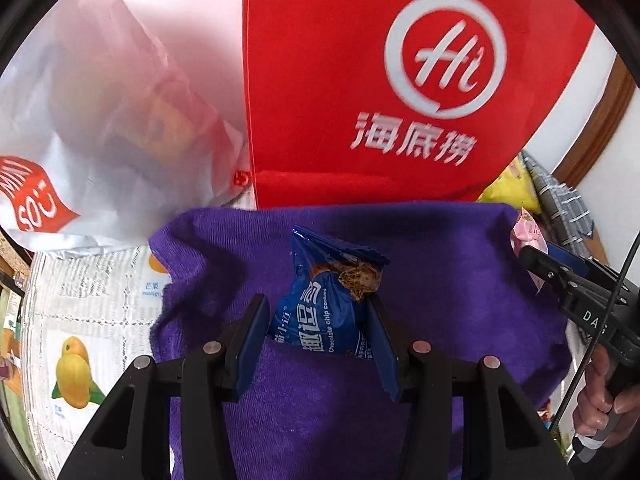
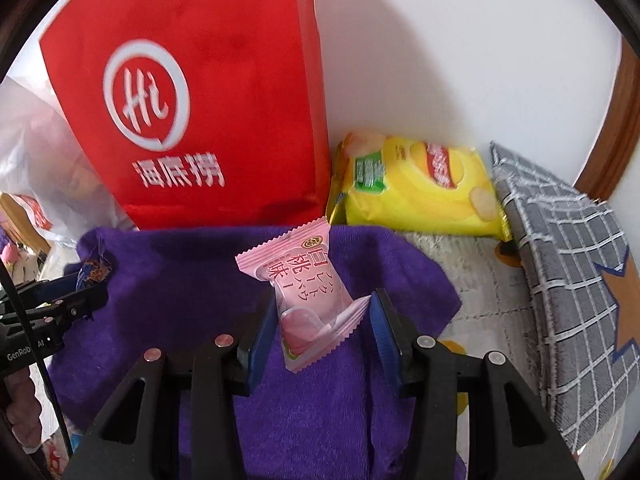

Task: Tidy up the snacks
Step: 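Carry the blue bag and pink candy with both tools over the purple towel, then open both tools to drop the blue bag and pink candy on the towel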

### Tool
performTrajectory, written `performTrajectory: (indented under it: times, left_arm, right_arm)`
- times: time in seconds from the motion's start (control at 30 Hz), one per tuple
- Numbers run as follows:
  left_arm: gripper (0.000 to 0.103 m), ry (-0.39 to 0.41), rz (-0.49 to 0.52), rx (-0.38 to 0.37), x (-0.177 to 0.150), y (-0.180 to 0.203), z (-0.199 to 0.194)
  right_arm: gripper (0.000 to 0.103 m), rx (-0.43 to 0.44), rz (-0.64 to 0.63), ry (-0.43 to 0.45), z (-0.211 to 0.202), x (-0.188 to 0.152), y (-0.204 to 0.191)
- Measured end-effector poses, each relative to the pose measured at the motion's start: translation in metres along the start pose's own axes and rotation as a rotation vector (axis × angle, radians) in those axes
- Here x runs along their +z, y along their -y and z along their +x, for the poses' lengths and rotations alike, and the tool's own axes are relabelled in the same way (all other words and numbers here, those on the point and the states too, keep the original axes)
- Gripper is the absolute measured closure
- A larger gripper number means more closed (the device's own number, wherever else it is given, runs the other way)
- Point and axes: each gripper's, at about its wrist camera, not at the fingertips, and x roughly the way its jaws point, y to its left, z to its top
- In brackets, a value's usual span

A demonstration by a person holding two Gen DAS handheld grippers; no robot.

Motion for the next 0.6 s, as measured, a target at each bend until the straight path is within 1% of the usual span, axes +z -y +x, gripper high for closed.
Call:
performTrajectory:
  times: [0.17, 0.43, 0.6]
  left_arm:
    - [0.056, -0.023, 0.013, 0.010, -0.003, 0.002, 0.009]
    - [0.055, -0.068, 0.005, 0.033, -0.005, 0.003, 0.025]
    - [0.054, -0.083, 0.003, 0.031, -0.004, 0.005, 0.030]
  right_arm:
    - [0.057, 0.004, -0.022, -0.044, 0.016, -0.003, 0.001]
    - [0.055, -0.005, -0.041, -0.072, 0.024, -0.009, -0.005]
    - [0.053, -0.006, -0.058, -0.078, 0.027, -0.011, -0.009]
